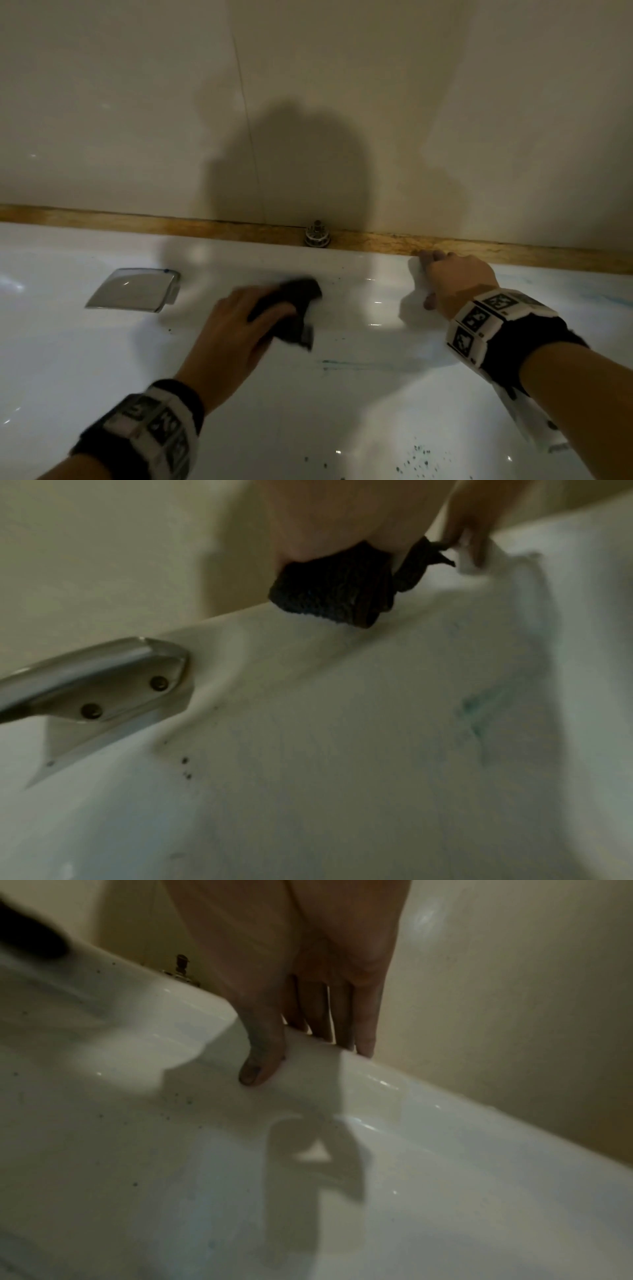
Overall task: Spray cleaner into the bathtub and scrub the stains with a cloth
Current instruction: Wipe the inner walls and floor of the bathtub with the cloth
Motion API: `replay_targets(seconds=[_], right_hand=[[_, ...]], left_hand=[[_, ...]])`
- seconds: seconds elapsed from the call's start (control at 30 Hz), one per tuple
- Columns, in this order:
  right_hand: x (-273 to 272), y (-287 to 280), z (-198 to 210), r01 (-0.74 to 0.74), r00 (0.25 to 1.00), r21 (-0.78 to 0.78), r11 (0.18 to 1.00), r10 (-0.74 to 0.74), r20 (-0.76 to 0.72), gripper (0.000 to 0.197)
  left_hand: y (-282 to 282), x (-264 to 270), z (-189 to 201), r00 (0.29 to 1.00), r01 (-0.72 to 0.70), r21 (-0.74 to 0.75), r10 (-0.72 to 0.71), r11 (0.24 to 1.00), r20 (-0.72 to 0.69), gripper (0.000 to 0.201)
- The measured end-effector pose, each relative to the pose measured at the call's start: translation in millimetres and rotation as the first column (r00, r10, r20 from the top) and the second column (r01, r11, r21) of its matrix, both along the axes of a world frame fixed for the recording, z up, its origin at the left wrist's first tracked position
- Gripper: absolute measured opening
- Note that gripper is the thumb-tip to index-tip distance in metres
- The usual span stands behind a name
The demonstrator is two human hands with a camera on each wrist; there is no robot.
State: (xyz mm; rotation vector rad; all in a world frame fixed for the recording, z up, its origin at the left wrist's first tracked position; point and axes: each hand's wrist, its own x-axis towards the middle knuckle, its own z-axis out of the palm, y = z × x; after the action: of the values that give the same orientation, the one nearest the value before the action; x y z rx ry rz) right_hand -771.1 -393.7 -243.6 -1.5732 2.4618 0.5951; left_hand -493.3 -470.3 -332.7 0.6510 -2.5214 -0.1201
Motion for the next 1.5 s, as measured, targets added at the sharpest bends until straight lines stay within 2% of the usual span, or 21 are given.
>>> replay_targets(seconds=[0.07, 0.17, 0.27, 0.43, 0.5, 0.63, 0.7, 0.77, 0.83, 0.9, 0.93, 1.0, 1.03, 1.07, 1.13, 1.17, 1.2, 1.27, 1.3, 1.4, 1.5], right_hand=[[0, 0, 0, 0.002, 1.000, 0.000, 1.000, -0.002, -0.001, 0.072], [0, -1, -1, 0.008, 1.000, 0.001, 1.000, -0.008, -0.010, 0.072], [-1, 0, -3, 0.012, 1.000, -0.016, 1.000, -0.013, -0.013, 0.073], [-3, 1, -7, 0.013, 1.000, -0.034, 0.999, -0.013, -0.020, 0.070], [-3, 1, -7, 0.011, 1.000, -0.037, 0.999, -0.012, -0.023, 0.070], [-4, 0, -8, 0.010, 0.999, -0.034, 0.999, -0.011, -0.033, 0.069], [-5, 0, -8, 0.011, 0.999, -0.043, 0.999, -0.013, -0.035, 0.066], [-5, 2, -8, 0.013, 0.999, -0.043, 0.999, -0.014, -0.033, 0.064], [-4, 1, -9, 0.012, 0.999, -0.040, 0.999, -0.013, -0.031, 0.065], [-3, 1, -8, 0.013, 0.999, -0.028, 1.000, -0.014, -0.038, 0.066], [-3, 1, -8, 0.012, 0.999, -0.020, 1.000, -0.013, -0.040, 0.066], [-4, 1, -8, 0.007, 0.999, -0.014, 1.000, -0.008, -0.045, 0.065], [-5, 1, -8, 0.005, 0.999, -0.014, 1.000, -0.006, -0.045, 0.064], [-5, 0, -8, 0.001, 0.999, -0.014, 1.000, -0.002, -0.046, 0.064], [-6, 0, -9, -0.006, 0.999, -0.010, 1.000, 0.005, -0.048, 0.065], [-6, 0, -9, -0.009, 0.999, -0.007, 1.000, 0.009, -0.048, 0.066], [-6, -1, -10, -0.012, 0.999, -0.006, 1.000, 0.011, -0.047, 0.067], [-6, -2, -10, -0.015, 0.999, -0.005, 1.000, 0.014, -0.048, 0.068], [-7, -3, -9, -0.013, 0.999, -0.003, 1.000, 0.013, -0.048, 0.068], [-7, -5, -9, -0.006, 0.999, 0.009, 1.000, 0.007, -0.042, 0.069], [-7, -5, -8, -0.008, 0.999, -0.005, 1.000, 0.008, -0.040, 0.069]], left_hand=[[-20, -8, 16, 0.984, -0.159, 0.019, 0.160, 0.987, -0.085, 0.047], [-52, -29, 21, 0.926, -0.367, 0.067, 0.371, 0.928, -0.064, 0.039], [-43, -45, 3, 0.886, -0.449, 0.094, 0.456, 0.889, -0.083, 0.048], [4, -66, -27, 0.879, -0.394, 0.131, 0.414, 0.910, -0.236, 0.046], [19, -69, -36, 0.869, -0.415, 0.149, 0.440, 0.897, -0.225, 0.055], [40, -63, -49, 0.887, -0.428, 0.126, 0.443, 0.895, -0.131, 0.042], [47, -58, -50, 0.893, -0.420, 0.158, 0.438, 0.894, -0.102, 0.045], [57, -49, -49, 0.935, -0.316, 0.205, 0.341, 0.926, -0.097, 0.049], [69, -33, -48, 0.978, -0.167, 0.263, 0.194, 0.950, -0.078, 0.044], [81, -18, -43, 0.978, -0.157, 0.381, 0.197, 0.911, -0.066, 0.044], [86, -12, -38, 0.950, -0.225, 0.441, 0.297, 0.869, -0.100, 0.043], [84, -8, -20, 0.804, -0.334, 0.593, 0.550, 0.733, -0.227, 0.046], [75, -6, -9, 0.728, -0.355, 0.635, 0.629, 0.686, -0.272, 0.049], [62, -5, 4, 0.682, -0.401, 0.619, 0.671, 0.675, -0.290, 0.050], [30, -6, 27, 0.664, -0.558, 0.443, 0.698, 0.702, -0.270, 0.047], [13, -9, 32, 0.655, -0.636, 0.365, 0.725, 0.681, -0.213, 0.049], [-3, -15, 37, 0.632, -0.702, 0.345, 0.768, 0.623, -0.100, 0.051], [-24, -28, 39, 0.595, -0.789, 0.325, 0.781, 0.522, 0.190, 0.052], [-27, -36, 39, 0.583, -0.807, 0.290, 0.768, 0.514, 0.264, 0.051], [-20, -63, 37, 0.629, -0.777, 0.196, 0.727, 0.598, 0.275, 0.047], [10, -102, 29, 0.776, -0.624, 0.160, 0.582, 0.765, 0.242, 0.048]])
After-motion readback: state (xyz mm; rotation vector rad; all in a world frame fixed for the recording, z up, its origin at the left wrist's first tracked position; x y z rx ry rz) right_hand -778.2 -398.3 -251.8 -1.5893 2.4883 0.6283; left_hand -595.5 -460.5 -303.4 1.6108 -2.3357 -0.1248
